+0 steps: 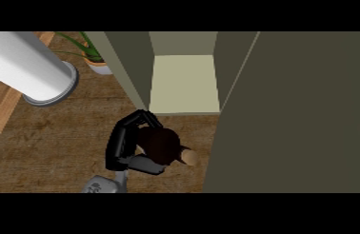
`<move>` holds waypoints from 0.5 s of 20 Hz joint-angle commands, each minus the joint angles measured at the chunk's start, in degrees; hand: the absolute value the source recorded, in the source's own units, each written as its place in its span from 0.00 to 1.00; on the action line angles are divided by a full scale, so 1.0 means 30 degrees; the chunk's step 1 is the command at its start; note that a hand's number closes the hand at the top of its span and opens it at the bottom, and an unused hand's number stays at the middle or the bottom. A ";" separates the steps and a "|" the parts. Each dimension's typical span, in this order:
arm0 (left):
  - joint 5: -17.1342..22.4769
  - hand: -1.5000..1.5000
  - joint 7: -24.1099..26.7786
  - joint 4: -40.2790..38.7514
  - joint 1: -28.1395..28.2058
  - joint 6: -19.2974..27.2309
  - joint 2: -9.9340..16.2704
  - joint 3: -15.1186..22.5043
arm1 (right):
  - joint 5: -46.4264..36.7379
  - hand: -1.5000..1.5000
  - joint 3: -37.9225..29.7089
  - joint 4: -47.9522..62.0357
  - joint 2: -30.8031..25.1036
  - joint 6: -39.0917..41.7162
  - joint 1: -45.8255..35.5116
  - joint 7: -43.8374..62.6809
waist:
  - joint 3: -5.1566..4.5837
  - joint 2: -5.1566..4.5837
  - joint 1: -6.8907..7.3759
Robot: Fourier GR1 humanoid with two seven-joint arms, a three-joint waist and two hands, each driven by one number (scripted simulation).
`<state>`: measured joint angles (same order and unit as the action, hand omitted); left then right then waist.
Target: Pick up the wine, place it into the cabinet and close the cabinet
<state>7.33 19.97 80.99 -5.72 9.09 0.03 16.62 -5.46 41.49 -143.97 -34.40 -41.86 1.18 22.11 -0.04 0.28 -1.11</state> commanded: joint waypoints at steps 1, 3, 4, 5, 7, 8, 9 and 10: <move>-0.0626 1.00 -0.0458 -0.0892 -0.1392 0.0787 -0.0008 -0.0202 | -0.0852 0.00 0.0687 -0.3893 -0.0481 0.0034 0.1624 0.0714 | 0.0007 -0.0015 -0.0032; -0.0029 1.00 -0.0847 -0.2064 -0.3442 0.2101 -0.0006 0.0107 | -0.0886 0.00 0.0079 -0.3563 -0.0252 -0.0215 0.0641 0.1264 | -0.0012 -0.0060 -0.0130; -0.0431 1.00 -0.0067 -0.2314 -0.2737 0.1393 -0.0006 -0.0212 | -0.0739 0.00 0.0040 -0.3766 -0.0637 0.0179 0.1013 0.1370 | -0.0003 -0.0056 0.0017; -0.0423 1.00 -0.0437 -0.2792 -0.3539 0.1364 -0.0007 -0.0838 | -0.0530 0.00 0.0021 -0.4578 -0.1226 0.0043 0.1862 0.0872 | 0.0003 -0.0034 -0.0198; -0.0192 1.00 -0.1131 -0.3328 -0.4472 0.1006 0.0097 -0.1258 | -0.0344 0.00 0.0379 -0.4109 -0.0815 0.0072 0.1865 0.0312 | 0.0008 -0.0037 -0.0140; -0.0060 1.00 -0.0686 -0.3540 -0.4423 0.0466 0.0516 -0.1536 | -0.0339 0.00 0.0056 -0.4095 -0.1178 0.0107 0.2417 0.0056 | 0.0011 -0.0042 -0.0089; -0.0148 1.00 0.0382 -0.4845 -0.4677 0.0451 0.0358 -0.1857 | -0.0759 0.00 0.0498 -0.3430 -0.0322 -0.0141 0.1389 0.0393 | -0.0012 -0.0074 -0.0055; -0.0372 1.00 -0.0191 -0.4500 -0.4788 0.1178 0.0001 -0.0576 | -0.0355 0.00 0.0237 -0.2292 0.0078 0.0106 0.1668 -0.0929 | 0.0012 -0.0074 0.0066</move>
<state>6.60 18.98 71.01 -17.24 11.90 0.47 13.98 -4.96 41.60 -143.73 -34.88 -41.91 3.19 18.83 -0.04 0.13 -1.24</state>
